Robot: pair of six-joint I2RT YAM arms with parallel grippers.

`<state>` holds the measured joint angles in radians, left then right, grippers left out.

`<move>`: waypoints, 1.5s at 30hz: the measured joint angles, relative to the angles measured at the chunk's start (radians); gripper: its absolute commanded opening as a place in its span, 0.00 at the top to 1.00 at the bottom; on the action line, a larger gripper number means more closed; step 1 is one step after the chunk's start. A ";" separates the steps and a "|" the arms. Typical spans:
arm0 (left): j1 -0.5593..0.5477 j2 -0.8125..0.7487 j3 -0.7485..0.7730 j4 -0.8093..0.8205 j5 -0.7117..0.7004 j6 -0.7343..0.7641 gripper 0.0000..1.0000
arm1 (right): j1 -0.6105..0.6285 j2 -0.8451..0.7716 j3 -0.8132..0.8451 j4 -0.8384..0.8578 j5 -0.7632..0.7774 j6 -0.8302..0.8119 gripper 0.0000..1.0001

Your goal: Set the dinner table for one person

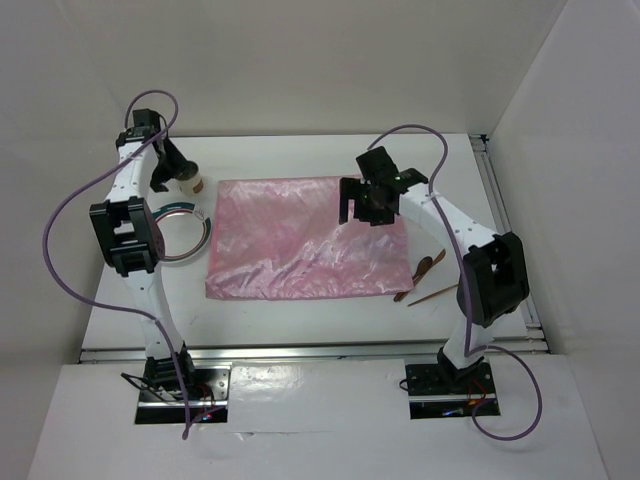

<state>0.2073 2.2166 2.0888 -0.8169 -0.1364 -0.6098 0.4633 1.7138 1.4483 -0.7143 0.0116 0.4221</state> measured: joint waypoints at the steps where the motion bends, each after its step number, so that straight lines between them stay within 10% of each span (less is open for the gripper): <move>1: 0.003 0.014 0.002 0.003 -0.001 0.000 0.23 | -0.002 0.003 0.001 -0.002 0.000 0.000 0.07; 10: 0.006 0.059 0.061 0.039 0.003 -0.020 0.55 | -0.003 0.045 0.026 -0.006 -0.004 0.000 0.07; 20: 0.005 0.088 0.069 0.052 0.028 -0.014 0.35 | -0.003 0.062 0.039 -0.010 -0.009 0.000 0.07; 34: 0.011 0.120 0.100 0.080 0.069 0.010 0.96 | -0.003 0.077 0.051 -0.014 -0.008 0.004 0.07; 45: 0.018 0.119 0.100 0.085 0.106 0.012 1.00 | -0.006 0.077 0.051 -0.014 -0.003 0.006 0.07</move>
<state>0.2249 2.3360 2.1883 -0.7315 -0.0303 -0.5980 0.4572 1.7905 1.4990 -0.7280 0.0090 0.4286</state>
